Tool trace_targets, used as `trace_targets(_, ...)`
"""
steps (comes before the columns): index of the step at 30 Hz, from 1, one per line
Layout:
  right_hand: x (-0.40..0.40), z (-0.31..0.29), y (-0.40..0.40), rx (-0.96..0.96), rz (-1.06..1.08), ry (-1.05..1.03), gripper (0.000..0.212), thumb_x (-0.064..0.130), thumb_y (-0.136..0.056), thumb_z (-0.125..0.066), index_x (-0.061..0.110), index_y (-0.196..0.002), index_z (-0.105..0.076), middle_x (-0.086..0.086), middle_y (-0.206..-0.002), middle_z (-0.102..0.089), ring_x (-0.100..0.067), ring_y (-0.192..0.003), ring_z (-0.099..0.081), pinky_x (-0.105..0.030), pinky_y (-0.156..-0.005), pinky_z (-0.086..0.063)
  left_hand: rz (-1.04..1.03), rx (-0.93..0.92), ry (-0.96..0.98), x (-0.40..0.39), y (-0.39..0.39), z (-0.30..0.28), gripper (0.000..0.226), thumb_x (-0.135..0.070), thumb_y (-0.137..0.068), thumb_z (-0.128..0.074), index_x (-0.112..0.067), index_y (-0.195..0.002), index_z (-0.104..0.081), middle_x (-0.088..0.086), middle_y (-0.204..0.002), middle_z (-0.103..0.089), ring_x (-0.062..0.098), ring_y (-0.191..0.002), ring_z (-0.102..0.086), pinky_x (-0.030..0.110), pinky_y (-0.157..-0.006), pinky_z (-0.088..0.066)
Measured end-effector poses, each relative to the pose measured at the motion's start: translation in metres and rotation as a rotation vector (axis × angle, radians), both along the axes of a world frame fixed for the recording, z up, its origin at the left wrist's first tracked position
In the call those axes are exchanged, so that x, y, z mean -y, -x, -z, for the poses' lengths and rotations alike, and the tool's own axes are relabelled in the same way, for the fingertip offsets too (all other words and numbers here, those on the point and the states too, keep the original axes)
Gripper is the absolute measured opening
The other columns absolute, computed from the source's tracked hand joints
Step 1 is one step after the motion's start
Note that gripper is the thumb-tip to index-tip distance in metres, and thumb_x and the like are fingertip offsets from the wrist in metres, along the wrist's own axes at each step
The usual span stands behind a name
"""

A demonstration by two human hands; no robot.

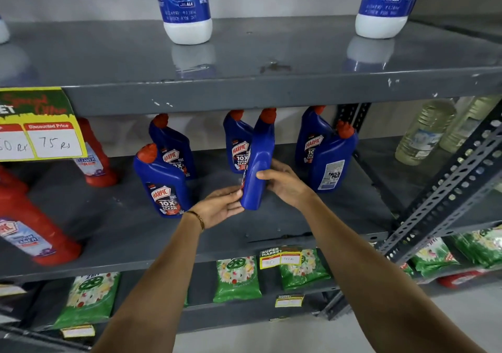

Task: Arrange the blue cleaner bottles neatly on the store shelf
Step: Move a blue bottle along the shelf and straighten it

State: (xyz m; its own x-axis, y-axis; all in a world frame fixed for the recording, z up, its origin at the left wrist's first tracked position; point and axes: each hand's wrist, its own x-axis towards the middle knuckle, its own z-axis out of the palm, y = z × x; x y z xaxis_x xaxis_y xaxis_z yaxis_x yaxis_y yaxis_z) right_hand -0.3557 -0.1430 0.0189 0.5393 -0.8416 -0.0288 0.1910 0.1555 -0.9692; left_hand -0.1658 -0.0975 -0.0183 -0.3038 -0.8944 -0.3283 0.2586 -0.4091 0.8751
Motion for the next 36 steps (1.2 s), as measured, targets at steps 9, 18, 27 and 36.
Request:
trace_targets(9,0.008,0.001,0.016,0.05,-0.04,-0.055,0.046,0.001,-0.082,-0.057,0.009,-0.128,-0.052,-0.001,-0.109,-0.069,-0.018,-0.106,-0.063,-0.028,-0.086,-0.056,-0.058,0.215,0.059,0.006,0.025,0.0,0.045,0.003,-0.073,-0.069,-0.01,-0.114,-0.054,0.004,-0.107,-0.066,0.015,-0.098,-0.064,0.017,-0.079,-0.056)
trace_targets(18,0.014,0.024,0.012,-0.124,0.117,0.021,0.049,-0.009,-0.087,-0.049,0.004,-0.134,-0.043,-0.01,-0.121,-0.058,-0.018,-0.108,-0.058,-0.033,-0.094,-0.051,-0.468,0.712,0.187,0.005,0.033,0.021,0.047,-0.01,-0.057,-0.085,-0.001,-0.099,-0.064,0.017,-0.102,-0.071,0.025,-0.089,-0.065,0.04,-0.085,-0.054)
trace_targets(27,0.015,0.034,0.01,-0.13,0.142,-0.017,0.048,-0.007,-0.087,-0.05,0.004,-0.133,-0.045,-0.004,-0.113,-0.063,-0.015,-0.106,-0.06,-0.029,-0.092,-0.05,-0.459,0.82,0.206,0.005,0.03,0.026,0.046,-0.013,-0.06,-0.084,0.001,-0.099,-0.064,0.019,-0.103,-0.071,0.029,-0.095,-0.066,0.038,-0.087,-0.053)
trace_targets(36,-0.008,0.039,0.013,-0.194,0.393,-0.076,0.044,0.0,-0.085,-0.058,0.003,-0.129,-0.049,-0.019,-0.129,-0.056,-0.021,-0.112,-0.054,-0.024,-0.083,-0.049,-0.646,0.776,0.14,-0.019,0.044,0.026,0.051,-0.007,-0.065,-0.078,-0.002,-0.111,-0.056,0.015,-0.107,-0.068,0.028,-0.097,-0.064,0.035,-0.087,-0.051)
